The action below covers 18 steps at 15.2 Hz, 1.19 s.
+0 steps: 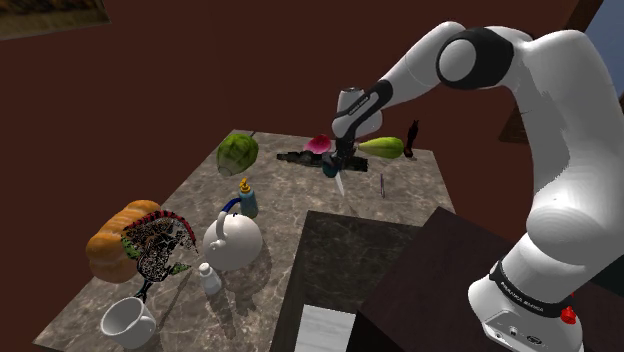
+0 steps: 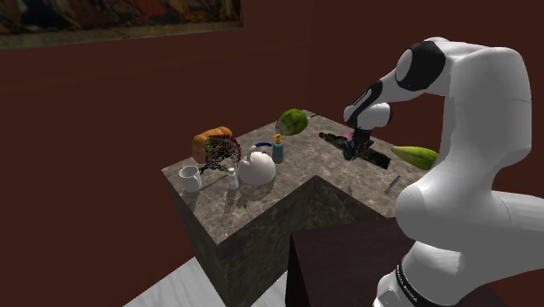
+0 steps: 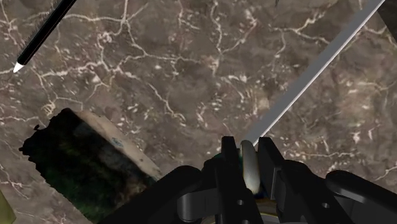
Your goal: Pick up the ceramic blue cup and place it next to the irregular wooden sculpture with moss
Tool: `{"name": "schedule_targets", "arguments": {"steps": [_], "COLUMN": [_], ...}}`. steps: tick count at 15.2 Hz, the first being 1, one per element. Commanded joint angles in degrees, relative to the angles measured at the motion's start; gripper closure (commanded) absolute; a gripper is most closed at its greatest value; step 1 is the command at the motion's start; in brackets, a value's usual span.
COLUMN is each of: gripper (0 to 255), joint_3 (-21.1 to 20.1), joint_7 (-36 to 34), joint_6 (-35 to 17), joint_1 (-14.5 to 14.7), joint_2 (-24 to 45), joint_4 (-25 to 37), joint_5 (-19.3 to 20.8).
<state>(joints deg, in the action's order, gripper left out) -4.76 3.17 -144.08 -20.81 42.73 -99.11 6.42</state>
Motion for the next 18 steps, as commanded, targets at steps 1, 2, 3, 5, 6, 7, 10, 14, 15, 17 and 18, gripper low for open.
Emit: {"name": "schedule_targets", "arguments": {"steps": [1,2,3,5,6,7,10,14,15,17,18], "gripper": [255,255,255,255,255,255,255,0,0,0,0], "joint_3": [0.1,0.2,0.2,0.4,0.4,0.4,0.4,0.4,0.4,0.4,0.4], "joint_7": [-0.1,-0.2,-0.2,-0.3,-0.3,-0.3,-0.3,-0.3,-0.3,-0.3,-0.3], "joint_6": [-0.7,-1.1,-1.6,-2.5,-2.5,-2.5,-2.5,-2.5,-2.5,-2.5,-2.5], "joint_1": [0.2,0.2,0.3,0.4,0.4,0.4,0.4,0.4,0.4,0.4,0.4], "joint_2": [1.3,2.0,2.6,4.1,4.1,4.1,4.1,4.1,4.1,4.1,4.1], "joint_4": [0.7,0.9,1.1,1.7,1.7,1.7,1.7,1.7,1.7,1.7,1.7], "joint_5": [0.1,0.2,0.2,0.3,0.3,0.3,0.3,0.3,0.3,0.3,0.3]}}
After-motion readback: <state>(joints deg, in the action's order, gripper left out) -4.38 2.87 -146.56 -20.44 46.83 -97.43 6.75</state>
